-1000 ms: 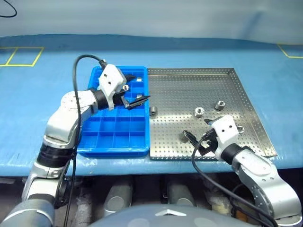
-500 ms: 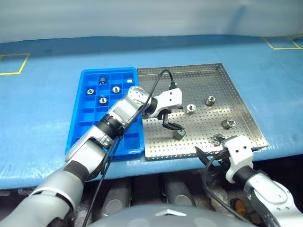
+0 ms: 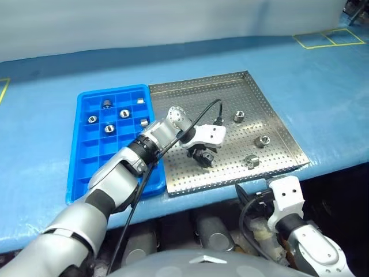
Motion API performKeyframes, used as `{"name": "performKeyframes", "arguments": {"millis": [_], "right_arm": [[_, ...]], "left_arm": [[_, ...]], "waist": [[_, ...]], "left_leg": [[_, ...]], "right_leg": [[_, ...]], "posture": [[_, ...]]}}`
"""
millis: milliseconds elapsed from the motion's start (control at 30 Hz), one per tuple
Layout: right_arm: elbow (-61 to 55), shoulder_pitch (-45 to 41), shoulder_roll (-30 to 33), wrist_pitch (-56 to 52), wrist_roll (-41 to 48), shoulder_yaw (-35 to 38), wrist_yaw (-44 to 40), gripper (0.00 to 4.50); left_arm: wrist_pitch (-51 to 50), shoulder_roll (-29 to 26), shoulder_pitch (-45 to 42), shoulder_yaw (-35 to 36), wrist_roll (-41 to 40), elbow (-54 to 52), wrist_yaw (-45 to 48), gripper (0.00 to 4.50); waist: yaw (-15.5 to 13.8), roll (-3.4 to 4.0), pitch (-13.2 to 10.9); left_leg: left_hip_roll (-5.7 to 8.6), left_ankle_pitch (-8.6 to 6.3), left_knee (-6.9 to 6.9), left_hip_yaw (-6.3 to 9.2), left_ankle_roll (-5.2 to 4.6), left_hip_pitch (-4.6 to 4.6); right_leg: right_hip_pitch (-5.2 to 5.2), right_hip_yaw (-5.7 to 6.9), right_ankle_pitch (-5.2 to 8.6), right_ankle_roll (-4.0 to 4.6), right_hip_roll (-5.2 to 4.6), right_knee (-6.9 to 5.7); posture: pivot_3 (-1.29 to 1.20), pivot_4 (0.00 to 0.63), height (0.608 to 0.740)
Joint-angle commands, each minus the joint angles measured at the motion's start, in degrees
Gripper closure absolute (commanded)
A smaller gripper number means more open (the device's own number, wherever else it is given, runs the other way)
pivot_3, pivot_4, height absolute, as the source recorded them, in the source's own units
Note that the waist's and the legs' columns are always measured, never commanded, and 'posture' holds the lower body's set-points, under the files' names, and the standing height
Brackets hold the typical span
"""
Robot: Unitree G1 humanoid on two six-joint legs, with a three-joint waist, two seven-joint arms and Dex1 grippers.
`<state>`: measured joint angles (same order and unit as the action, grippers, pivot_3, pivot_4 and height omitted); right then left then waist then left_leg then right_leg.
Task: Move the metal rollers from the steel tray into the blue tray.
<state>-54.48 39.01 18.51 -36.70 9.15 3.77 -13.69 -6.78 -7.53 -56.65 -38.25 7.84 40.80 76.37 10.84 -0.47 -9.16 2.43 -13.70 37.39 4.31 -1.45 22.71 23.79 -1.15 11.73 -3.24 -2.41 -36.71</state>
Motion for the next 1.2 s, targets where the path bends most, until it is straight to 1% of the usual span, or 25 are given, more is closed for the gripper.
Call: {"name": "performKeyframes", "arguments": {"millis": [33, 100, 133, 300, 467, 533, 567, 667, 700, 733, 967, 1067, 1133, 1167, 1200], "right_arm": [[-1.3, -0.8, -0.2, 1.3, -0.7, -0.2, 0.5, 0.00], [-1.0, -1.8, -0.3, 1.2, -0.7, -0.4, 0.6, 0.00], [-0.9, -2.2, -0.3, 1.1, -0.8, -0.5, 0.6, 0.00], [-0.3, -3.9, -0.3, 0.6, -1.1, -0.8, 0.6, 0.00], [0.5, -5.4, -0.1, 0.2, -1.3, -1.4, 0.5, 0.00], [1.0, -6.0, 0.1, 0.1, -1.4, -1.6, 0.4, 0.00], [1.1, -6.3, 0.2, 0.1, -1.5, -1.6, 0.3, 0.00], [1.5, -7.0, 0.3, -0.1, -1.5, -1.6, 0.2, 0.00], [1.6, -7.1, 0.3, -0.1, -1.5, -1.6, 0.1, 0.00], [1.8, -7.3, 0.3, -0.2, -1.5, -1.7, 0.1, 0.00], [2.3, -8.0, 0.4, 0.1, -1.8, -2.0, -0.2, 0.00], [2.4, -7.9, 0.2, 0.3, -2.0, -2.2, 0.0, 0.00], [2.4, -7.6, 0.1, 0.5, -2.1, -2.2, 0.1, 0.00], [2.5, -7.5, 0.0, 0.6, -2.2, -2.2, 0.2, 0.00], [2.5, -7.3, -0.1, 0.6, -2.3, -2.2, 0.3, 0.00]], "left_arm": [[1.4, -0.3, -0.5, -0.6, 2.3, 0.1, 0.6, 2.81], [2.0, -0.6, -0.4, -1.3, 4.4, 0.5, -0.8, 3.44], [2.3, -0.6, -0.5, -1.4, 5.1, 0.9, -1.4, 3.64], [2.9, -0.2, -0.3, -0.6, 6.4, 1.8, -2.6, 3.67], [0.8, 0.2, 0.1, 2.6, 4.4, 0.3, -2.9, 3.67], [-0.3, 0.2, 0.0, 3.7, 3.8, -0.4, -2.9, 2.95], [-0.6, 0.2, 0.0, 4.1, 3.7, -0.8, -2.7, 2.78], [-1.8, 0.4, 0.0, 5.4, 3.2, -1.8, -3.3, 1.77], [-2.4, 0.6, -0.1, 5.9, 3.1, -1.9, -3.8, 1.51], [-2.6, 0.7, -0.3, 6.1, 3.2, -1.8, -4.0, 1.14], [-1.9, 0.2, -0.9, 4.1, 6.4, 0.2, -5.1, 1.14], [-1.1, 0.2, -0.7, 2.8, 8.2, 1.2, -5.8, 1.72], [-0.8, 0.3, -0.5, 2.3, 9.0, 2.0, -5.6, 2.38], [-0.8, 0.4, -0.3, 2.2, 9.0, 2.1, -5.1, 2.63], [-0.7, 0.4, -0.2, 2.3, 8.9, 2.0, -4.6, 2.63]], "waist": [[0.3, 0.00, 0.0], [0.6, 0.00, 0.0], [0.7, 0.00, 0.0], [0.9, 0.03, 0.0], [0.8, 0.04, 0.0], [0.8, 0.04, 0.0], [0.8, 0.04, 0.0], [0.5, 0.05, 0.0], [0.4, 0.05, 0.0], [0.3, 0.04, 0.0], [-0.5, 0.05, 0.0], [-0.5, 0.05, 0.0], [-0.5, 0.05, 0.0], [-0.6, 0.05, 0.0], [-0.6, 0.05, 0.0]], "left_leg": [[0.00, 0.00, 0.00, 0.00, 0.00, 0.00], [0.00, 0.00, 0.00, 0.01, 0.00, -0.02], [0.01, 0.00, 0.02, 0.01, -0.01, -0.05], [0.00, 0.00, 0.08, 0.02, -0.01, -0.12], [0.01, 0.00, 0.13, 0.01, -0.01, -0.11], [0.01, -0.01, 0.13, 0.01, -0.01, -0.08], [0.01, -0.01, 0.13, 0.01, -0.02, -0.07], [0.01, -0.02, 0.12, 0.01, -0.03, -0.03], [0.01, -0.02, 0.12, 0.01, -0.03, -0.02], [0.02, -0.02, 0.12, 0.01, -0.04, 0.00], [0.03, -0.03, 0.12, 0.01, -0.05, 0.00], [0.04, -0.03, 0.13, 0.01, -0.05, 0.00], [0.04, -0.03, 0.13, 0.00, -0.05, -0.01], [0.04, -0.03, 0.13, 0.00, -0.05, -0.01], [0.04, -0.03, 0.13, 0.00, -0.05, -0.03]], "right_leg": [[0.00, 0.00, 0.00, 0.00, 0.00, 0.00], [-0.03, 0.01, -0.01, -0.03, -0.02, 0.02], [-0.06, 0.00, -0.02, -0.04, -0.02, 0.02], [-0.14, 0.01, -0.04, -0.09, -0.05, 0.01], [-0.14, 0.01, -0.07, -0.14, -0.06, -0.01], [-0.11, 0.01, -0.07, -0.14, -0.05, -0.02], [-0.09, 0.01, -0.07, -0.14, -0.05, -0.02], [-0.04, 0.02, -0.07, -0.13, -0.03, -0.05], [-0.03, 0.02, -0.07, -0.13, -0.03, -0.05], [-0.02, 0.02, -0.07, -0.14, -0.03, -0.06], [-0.03, 0.02, -0.07, -0.14, -0.05, -0.06], [-0.03, 0.02, -0.07, -0.14, -0.04, -0.07], [-0.03, 0.01, -0.07, -0.14, -0.05, -0.07], [-0.04, 0.01, -0.07, -0.14, -0.05, -0.07], [-0.05, 0.01, -0.07, -0.14, -0.05, -0.07]], "posture": [[-0.36, 0.150, 0.740], [-0.35, 0.150, 0.740], [-0.35, 0.150, 0.740], [-0.33, 0.150, 0.740], [-0.31, 0.150, 0.740], [-0.31, 0.150, 0.740], [-0.29, 0.150, 0.740], [-0.29, 0.150, 0.740], [-0.29, 0.150, 0.740], [-0.28, 0.150, 0.740], [-0.28, 0.150, 0.740], [-0.29, 0.150, 0.740], [-0.29, 0.150, 0.740], [-0.30, 0.150, 0.740], [-0.30, 0.150, 0.740]]}}
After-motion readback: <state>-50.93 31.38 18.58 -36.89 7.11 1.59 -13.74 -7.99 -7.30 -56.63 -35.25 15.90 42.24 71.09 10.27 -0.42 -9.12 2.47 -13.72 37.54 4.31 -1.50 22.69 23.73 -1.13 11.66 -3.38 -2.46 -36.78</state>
